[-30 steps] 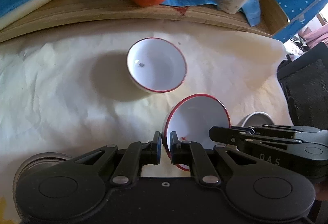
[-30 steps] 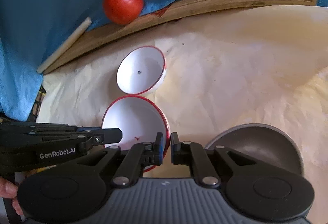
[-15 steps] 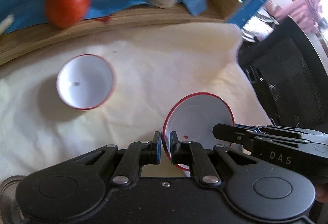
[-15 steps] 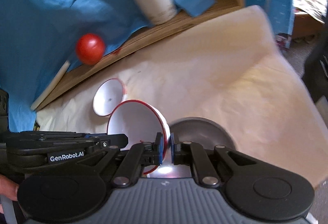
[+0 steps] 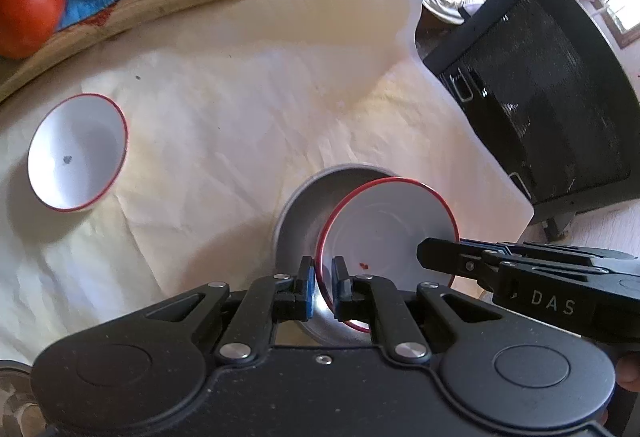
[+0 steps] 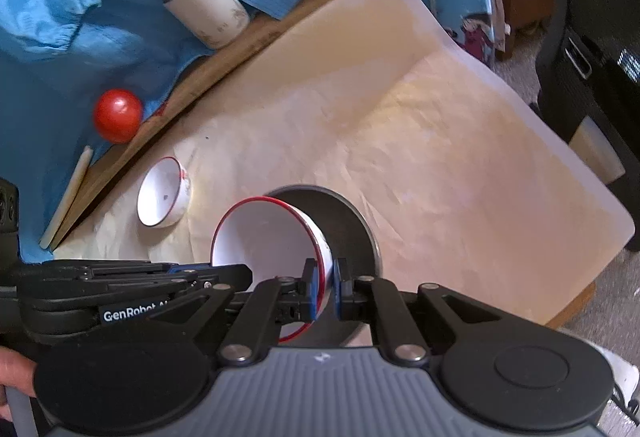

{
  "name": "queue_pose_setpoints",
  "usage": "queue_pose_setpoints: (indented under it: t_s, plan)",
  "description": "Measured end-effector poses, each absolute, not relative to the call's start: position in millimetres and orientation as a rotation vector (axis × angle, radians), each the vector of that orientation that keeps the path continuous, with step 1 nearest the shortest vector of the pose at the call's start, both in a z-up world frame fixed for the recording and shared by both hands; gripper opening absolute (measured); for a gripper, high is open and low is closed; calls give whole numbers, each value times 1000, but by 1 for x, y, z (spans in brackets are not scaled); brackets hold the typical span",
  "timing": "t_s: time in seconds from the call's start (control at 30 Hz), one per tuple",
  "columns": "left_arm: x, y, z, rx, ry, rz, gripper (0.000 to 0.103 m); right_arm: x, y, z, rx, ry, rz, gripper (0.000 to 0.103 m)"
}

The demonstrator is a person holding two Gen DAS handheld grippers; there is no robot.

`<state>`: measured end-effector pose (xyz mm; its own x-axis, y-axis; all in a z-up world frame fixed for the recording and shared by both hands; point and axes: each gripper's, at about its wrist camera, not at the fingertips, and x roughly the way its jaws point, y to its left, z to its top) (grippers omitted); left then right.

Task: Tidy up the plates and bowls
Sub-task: 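Lift the white bowl with both grippers and lower it into the steel bowl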

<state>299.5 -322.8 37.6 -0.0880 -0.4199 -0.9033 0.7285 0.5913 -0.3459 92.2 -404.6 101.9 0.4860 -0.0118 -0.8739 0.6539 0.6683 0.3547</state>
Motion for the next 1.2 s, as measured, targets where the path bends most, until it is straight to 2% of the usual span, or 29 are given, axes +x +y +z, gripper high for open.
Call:
queue_pose_setpoints:
  t_s: [0.87, 1.2]
  plan:
    - [302, -333, 16, 329, 1400, -941, 8, 101, -405, 79, 775, 1058, -460, 9]
    - [305, -337, 14, 333, 1385, -938, 9, 108, -408, 71, 769, 1070, -472, 12]
